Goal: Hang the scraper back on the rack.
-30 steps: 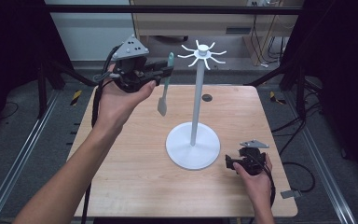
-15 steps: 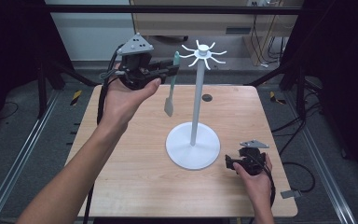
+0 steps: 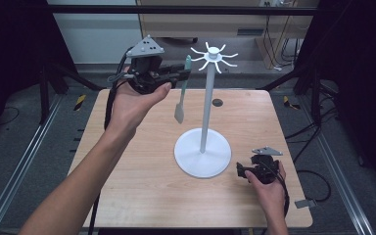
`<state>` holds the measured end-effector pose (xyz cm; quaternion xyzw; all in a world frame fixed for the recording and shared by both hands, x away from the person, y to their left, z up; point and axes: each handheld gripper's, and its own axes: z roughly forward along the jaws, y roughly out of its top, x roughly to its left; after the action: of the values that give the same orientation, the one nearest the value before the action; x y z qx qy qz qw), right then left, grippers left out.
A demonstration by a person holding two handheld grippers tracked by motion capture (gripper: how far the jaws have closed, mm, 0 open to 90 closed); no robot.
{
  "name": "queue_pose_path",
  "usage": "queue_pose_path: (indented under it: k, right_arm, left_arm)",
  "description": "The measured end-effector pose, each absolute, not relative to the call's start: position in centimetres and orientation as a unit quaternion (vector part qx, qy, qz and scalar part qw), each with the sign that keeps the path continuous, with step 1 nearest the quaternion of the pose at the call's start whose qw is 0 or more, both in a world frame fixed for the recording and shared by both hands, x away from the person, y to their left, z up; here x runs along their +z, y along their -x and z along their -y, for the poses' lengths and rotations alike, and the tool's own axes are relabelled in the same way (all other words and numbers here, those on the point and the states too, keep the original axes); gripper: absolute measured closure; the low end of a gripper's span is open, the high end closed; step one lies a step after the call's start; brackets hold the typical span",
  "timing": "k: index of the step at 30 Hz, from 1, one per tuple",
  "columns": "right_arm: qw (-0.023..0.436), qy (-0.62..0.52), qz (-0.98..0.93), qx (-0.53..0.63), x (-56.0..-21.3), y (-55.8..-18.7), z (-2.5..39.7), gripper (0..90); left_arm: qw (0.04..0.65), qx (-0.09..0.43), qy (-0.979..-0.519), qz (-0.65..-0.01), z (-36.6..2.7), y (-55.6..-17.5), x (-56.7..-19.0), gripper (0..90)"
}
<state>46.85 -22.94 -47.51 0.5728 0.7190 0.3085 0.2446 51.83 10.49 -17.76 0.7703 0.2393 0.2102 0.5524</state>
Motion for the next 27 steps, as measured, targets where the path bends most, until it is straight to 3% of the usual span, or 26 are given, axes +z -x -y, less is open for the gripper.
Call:
queue_pose_path:
  k: [27]
  right_arm:
    - [0.242, -0.57, -0.723, 0.307, -47.6, -46.9, 22.8, 8.2]
  left_arm:
    - [0.549, 0.206, -0.776, -0.233, -9.4, -52.1, -18.2, 73.8]
